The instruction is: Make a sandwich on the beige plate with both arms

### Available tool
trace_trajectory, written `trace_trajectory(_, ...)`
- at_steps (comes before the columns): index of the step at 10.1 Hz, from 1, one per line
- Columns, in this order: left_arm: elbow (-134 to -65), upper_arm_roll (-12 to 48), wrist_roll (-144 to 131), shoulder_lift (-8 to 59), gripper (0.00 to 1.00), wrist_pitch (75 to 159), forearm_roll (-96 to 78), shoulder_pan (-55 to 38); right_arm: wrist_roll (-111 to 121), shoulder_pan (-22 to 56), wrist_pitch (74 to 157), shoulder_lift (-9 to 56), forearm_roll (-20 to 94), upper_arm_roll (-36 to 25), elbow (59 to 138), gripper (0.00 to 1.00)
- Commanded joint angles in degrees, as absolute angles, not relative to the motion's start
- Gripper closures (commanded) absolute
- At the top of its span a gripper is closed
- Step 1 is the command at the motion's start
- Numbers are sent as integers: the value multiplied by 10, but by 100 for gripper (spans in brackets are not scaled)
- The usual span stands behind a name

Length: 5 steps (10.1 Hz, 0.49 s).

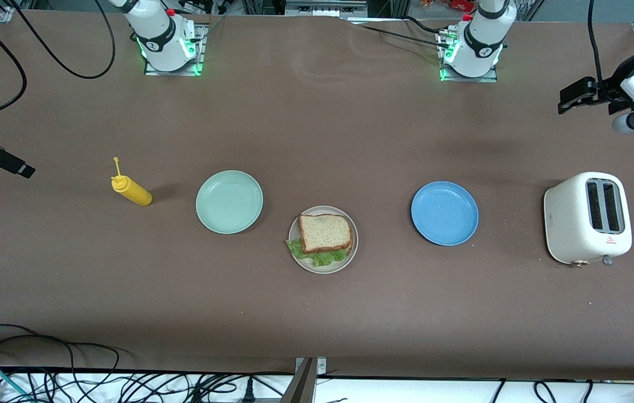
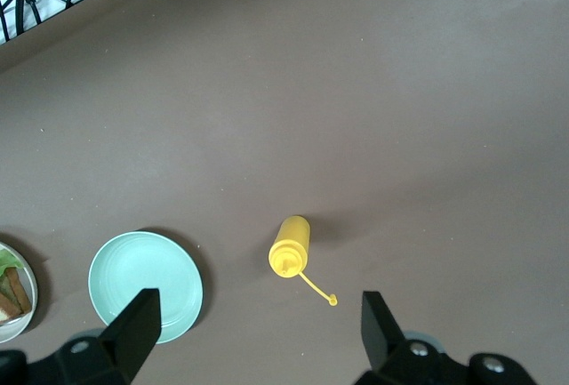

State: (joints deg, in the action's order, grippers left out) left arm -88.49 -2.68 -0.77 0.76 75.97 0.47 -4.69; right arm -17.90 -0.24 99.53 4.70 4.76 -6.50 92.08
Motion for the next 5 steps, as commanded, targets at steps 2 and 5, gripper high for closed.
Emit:
trace_trajectory(2,-873,-24,12,22,0,769,-5,-34,-185,-1,991,47,57,-67,912,0)
trace_trajectory(5,-875,-24,13,25,0,794,-9,-32,-185,-1,991,47,58,-67,912,0)
